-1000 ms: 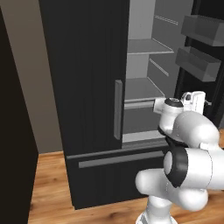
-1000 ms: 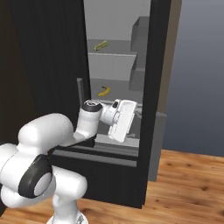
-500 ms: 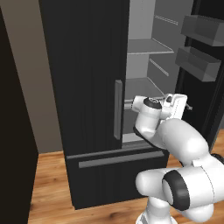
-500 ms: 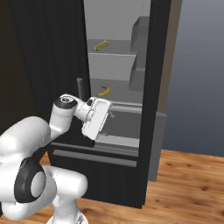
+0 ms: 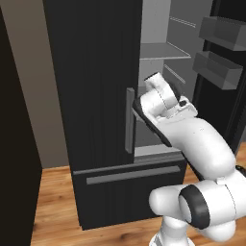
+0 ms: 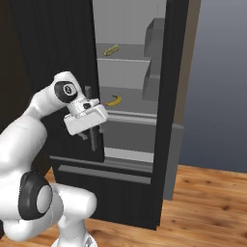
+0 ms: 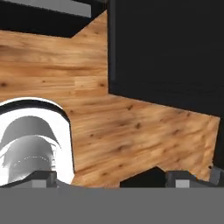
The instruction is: Retrieve the butter from the fridge and place it on a plate on the dining table. Then retrieve the butter knife by the fridge and place it near the plate.
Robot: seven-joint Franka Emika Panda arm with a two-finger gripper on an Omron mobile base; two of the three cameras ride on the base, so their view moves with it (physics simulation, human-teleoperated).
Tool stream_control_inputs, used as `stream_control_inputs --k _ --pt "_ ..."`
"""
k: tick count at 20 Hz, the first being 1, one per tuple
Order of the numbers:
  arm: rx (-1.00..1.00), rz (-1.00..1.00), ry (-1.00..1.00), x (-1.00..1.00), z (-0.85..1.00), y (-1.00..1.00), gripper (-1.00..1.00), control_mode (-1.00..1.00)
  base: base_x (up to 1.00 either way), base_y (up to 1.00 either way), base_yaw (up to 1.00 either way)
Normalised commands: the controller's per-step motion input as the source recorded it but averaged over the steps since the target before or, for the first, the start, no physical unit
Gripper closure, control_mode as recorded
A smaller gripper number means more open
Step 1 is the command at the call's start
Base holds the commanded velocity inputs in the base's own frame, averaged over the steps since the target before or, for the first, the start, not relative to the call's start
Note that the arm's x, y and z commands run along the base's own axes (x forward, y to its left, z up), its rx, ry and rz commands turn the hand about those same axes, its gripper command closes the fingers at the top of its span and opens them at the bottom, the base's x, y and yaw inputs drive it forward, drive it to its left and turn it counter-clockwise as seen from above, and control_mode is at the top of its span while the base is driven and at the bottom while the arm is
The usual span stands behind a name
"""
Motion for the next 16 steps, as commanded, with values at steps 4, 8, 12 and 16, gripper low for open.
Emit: stream_control_inputs --k 4,8,12,16 --pt "0.69 -0.26 -0.69 0.0 0.0 0.73 -1.0 -1.0 0.0 0.0 0.0" --pt "0.53 -0.31 -0.8 0.0 0.02 0.37 -1.0 -1.0 0.0 0.0 0.0" --pt "0.12 -0.12 -0.25 0.02 0.01 0.02 -1.0 -1.0 0.0 0.0 0.0" --pt "0.0 -0.01 -0.01 0.03 0.0 0.03 -1.0 -1.0 0.0 0.0 0.0"
